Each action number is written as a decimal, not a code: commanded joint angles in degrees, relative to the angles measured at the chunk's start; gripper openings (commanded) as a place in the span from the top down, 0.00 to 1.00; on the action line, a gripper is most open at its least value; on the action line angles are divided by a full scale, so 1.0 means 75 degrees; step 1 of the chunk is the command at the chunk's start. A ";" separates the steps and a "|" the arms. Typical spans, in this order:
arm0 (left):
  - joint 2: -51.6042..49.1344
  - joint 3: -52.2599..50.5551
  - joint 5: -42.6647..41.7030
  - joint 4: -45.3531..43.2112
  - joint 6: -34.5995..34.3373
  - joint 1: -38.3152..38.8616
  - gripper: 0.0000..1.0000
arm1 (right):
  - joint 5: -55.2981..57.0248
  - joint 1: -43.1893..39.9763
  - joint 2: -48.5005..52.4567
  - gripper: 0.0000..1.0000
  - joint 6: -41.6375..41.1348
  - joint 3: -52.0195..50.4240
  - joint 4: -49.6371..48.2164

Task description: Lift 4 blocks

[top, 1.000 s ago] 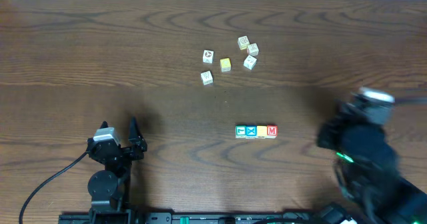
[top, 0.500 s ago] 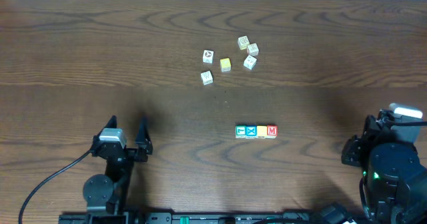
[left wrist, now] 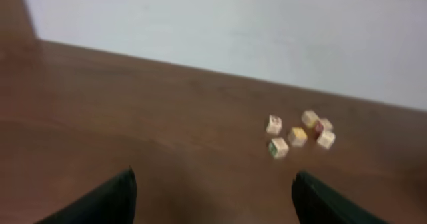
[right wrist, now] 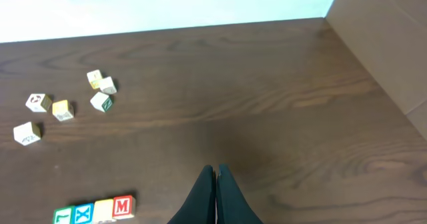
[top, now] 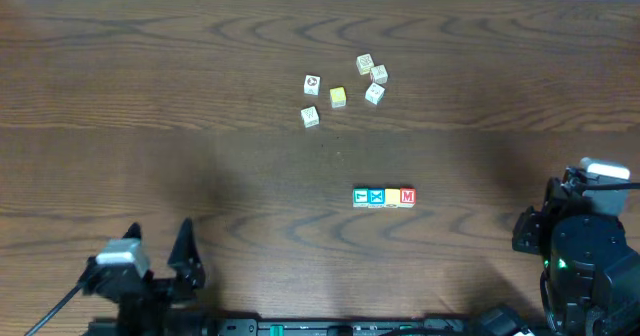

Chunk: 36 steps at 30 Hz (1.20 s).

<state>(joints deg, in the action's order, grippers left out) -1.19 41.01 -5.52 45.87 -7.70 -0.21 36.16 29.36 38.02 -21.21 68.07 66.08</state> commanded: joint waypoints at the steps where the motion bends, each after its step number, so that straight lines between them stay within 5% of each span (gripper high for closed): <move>1: -0.0134 0.0379 0.0434 0.0163 -0.0184 0.0017 0.25 | -0.0093 -0.0076 0.0012 0.99 -0.0090 0.0131 0.0163; 8: -0.0143 0.0379 -0.0752 -0.0189 -0.0758 0.0017 0.26 | -0.0079 -0.0076 0.0009 0.99 -0.0137 0.0134 0.0326; 11: -0.0393 0.0373 -0.0662 -0.0332 -0.0615 0.0017 0.58 | -0.0055 -0.0076 0.0012 0.98 -0.0140 0.0122 0.0338; 13: -0.0863 0.0361 -0.0574 -0.0408 -0.0618 0.0017 0.70 | -0.0090 -0.0076 0.0041 0.99 -0.0294 0.0047 0.0393; 17: -0.2602 0.0356 -0.0580 -0.0854 -0.0679 0.0017 0.81 | -0.0423 -0.0233 0.0370 0.99 -0.1451 -0.0157 0.0490; 22: -0.4575 0.0361 -0.0560 -0.1244 -0.0664 0.0017 0.91 | -0.1093 -0.1087 0.1568 0.99 -0.1515 -0.0172 0.0356; 32: -0.4905 0.0364 0.0105 -0.1515 -0.0647 0.0017 0.93 | -0.7510 -0.4922 0.1944 0.99 0.1751 0.1093 0.0335; 36: -0.4704 0.0364 -0.0087 -0.1585 -0.0405 0.0017 0.93 | -0.8891 -0.4960 0.2215 0.99 0.2637 0.1224 0.0592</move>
<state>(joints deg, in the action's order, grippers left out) -37.39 43.33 -5.82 34.00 -12.23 -0.21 -14.44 -8.27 53.54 -10.41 76.49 68.62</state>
